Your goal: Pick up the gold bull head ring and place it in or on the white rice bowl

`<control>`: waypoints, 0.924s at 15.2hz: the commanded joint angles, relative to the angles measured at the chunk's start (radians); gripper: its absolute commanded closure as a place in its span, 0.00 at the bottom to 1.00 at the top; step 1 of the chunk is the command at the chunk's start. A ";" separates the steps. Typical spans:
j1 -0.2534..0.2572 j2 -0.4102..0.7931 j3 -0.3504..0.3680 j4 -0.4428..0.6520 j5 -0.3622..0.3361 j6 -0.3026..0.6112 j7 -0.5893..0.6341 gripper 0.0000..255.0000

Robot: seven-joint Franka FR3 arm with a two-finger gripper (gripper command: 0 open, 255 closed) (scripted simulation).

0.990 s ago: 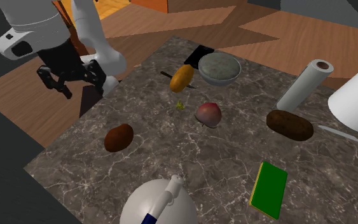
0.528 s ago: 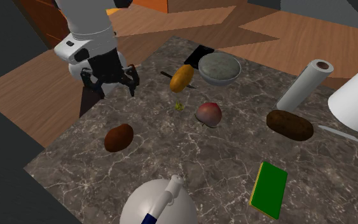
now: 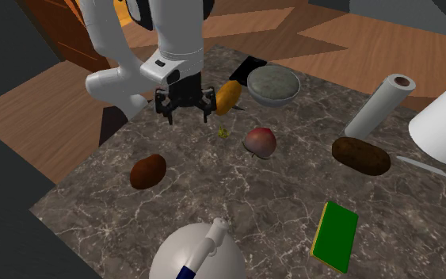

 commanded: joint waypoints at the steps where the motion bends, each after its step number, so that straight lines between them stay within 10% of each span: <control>1: -0.002 0.055 0.061 0.032 -0.001 0.015 0.058 0.00; 8: -0.028 0.267 0.267 0.157 -0.064 0.056 0.265 0.00; 14: -0.027 0.271 0.272 0.079 -0.063 0.137 0.265 0.00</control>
